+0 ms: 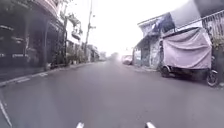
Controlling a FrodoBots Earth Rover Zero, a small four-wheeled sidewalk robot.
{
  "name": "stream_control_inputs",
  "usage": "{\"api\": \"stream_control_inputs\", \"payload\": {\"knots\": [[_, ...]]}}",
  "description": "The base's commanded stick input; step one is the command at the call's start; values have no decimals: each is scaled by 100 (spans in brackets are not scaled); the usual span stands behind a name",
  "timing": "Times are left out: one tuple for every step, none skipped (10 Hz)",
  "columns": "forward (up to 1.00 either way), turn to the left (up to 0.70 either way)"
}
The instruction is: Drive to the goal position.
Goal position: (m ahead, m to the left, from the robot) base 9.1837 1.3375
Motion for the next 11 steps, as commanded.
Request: {"api": "stream_control_inputs", "payload": {"knots": [[85,22],[85,10],[85,0],[85,0],[85,0],[85,0],[85,0],[85,0],[85,0],[85,0],[85,0]]}}
